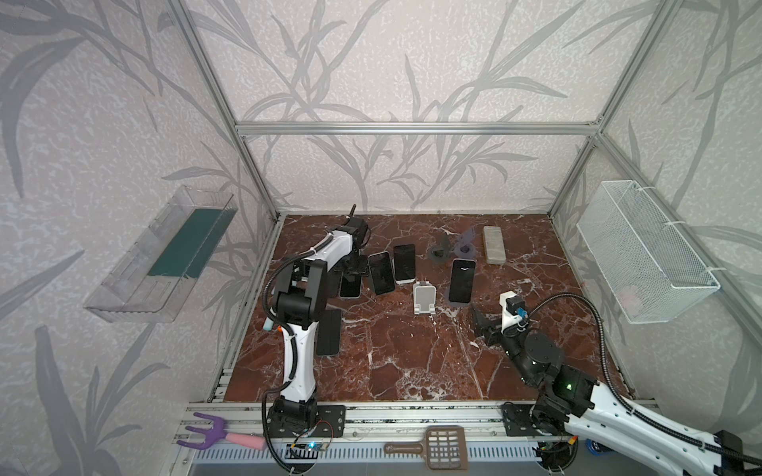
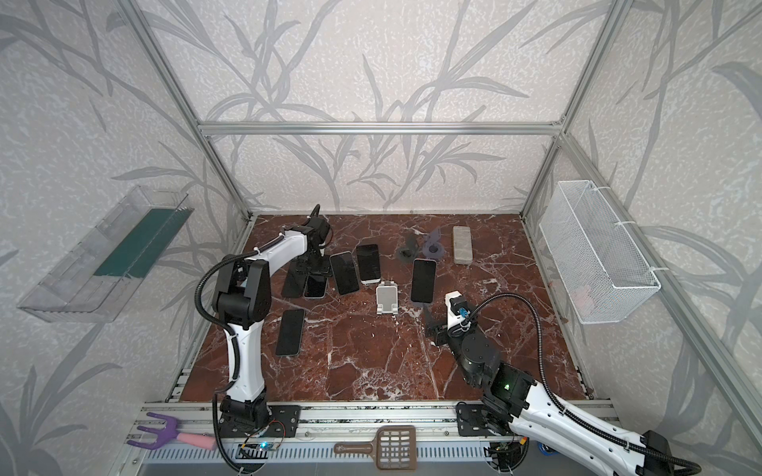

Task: Remove the phone from the phone stand
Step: Place the phone at the middle-left of the table.

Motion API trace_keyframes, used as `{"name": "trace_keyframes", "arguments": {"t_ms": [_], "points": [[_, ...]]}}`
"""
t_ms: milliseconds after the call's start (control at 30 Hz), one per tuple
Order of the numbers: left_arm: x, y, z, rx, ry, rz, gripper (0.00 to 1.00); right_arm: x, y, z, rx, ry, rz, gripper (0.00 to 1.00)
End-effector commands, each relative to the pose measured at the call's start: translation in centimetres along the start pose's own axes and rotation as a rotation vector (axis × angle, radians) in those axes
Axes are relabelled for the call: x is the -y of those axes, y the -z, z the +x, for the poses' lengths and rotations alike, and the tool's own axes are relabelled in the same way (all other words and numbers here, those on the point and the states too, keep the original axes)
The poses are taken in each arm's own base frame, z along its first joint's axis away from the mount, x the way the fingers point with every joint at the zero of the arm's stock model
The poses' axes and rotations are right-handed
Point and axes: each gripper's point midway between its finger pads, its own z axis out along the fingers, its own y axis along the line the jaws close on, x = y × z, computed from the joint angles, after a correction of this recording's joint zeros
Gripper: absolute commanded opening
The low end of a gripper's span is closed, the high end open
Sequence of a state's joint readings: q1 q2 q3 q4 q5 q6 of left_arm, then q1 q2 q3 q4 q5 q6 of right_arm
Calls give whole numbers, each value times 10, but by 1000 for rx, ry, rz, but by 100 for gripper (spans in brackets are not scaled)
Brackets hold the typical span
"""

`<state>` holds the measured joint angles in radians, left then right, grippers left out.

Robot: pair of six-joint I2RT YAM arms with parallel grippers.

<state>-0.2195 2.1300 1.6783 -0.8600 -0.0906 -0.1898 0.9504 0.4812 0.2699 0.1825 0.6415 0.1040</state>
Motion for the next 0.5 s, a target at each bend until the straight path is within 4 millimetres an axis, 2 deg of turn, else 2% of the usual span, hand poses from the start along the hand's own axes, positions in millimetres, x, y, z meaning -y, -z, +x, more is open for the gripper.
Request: {"name": "trace_keyframes", "arguments": {"t_ms": [0,133,200,400,467], "points": [[-24,64,-20,151,76,-58,80,-1,0,-5,19,-21,-7,89],[-36,115,-30,322,149,-56,80,-1,-1,-3,13,-18,-4,89],[-40,132,-30,401,190,-40,81,-1,-1,-3,16,-19,-3,89],[-26,176,-16,607,334,130,81,2,0,-4,32,-37,8,89],[-11,192,-11,702,345,211,81,3,1,-3,43,-51,9,89]]}}
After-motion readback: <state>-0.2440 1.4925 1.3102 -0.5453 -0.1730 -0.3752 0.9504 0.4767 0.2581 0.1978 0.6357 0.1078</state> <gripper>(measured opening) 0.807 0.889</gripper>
